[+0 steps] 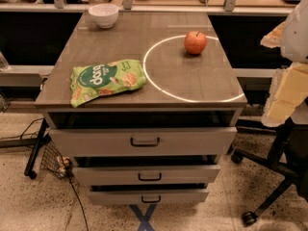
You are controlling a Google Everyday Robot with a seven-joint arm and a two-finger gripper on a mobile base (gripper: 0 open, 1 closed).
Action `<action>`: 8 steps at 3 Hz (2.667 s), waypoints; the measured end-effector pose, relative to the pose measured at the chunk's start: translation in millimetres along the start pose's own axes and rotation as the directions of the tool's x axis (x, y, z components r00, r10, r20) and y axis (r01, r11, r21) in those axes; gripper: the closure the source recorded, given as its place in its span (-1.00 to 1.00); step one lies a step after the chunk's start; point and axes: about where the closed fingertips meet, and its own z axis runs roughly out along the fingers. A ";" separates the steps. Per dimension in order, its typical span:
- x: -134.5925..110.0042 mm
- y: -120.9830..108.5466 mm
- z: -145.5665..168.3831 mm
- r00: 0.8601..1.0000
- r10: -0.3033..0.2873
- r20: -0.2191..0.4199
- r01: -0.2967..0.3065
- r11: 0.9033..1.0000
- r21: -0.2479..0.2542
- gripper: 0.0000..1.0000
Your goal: Open bottom drawer
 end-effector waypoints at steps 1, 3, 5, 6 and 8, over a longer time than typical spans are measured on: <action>0.0 0.0 0.0 1.000 0.000 0.000 0.000 1.000 0.000 -1.00; 24.8 19.2 32.6 0.999 -0.026 0.037 0.026 1.000 -0.012 -1.00; 49.0 57.6 125.5 0.993 -0.055 0.105 0.061 0.996 -0.057 -1.00; 60.8 72.5 177.8 0.993 -0.052 0.101 0.061 0.994 -0.087 -1.00; 67.2 96.8 215.5 0.993 -0.041 0.108 0.054 0.991 -0.122 -1.00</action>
Offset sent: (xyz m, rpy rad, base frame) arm -0.0146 -0.0198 -0.0505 0.0359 0.0173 0.0430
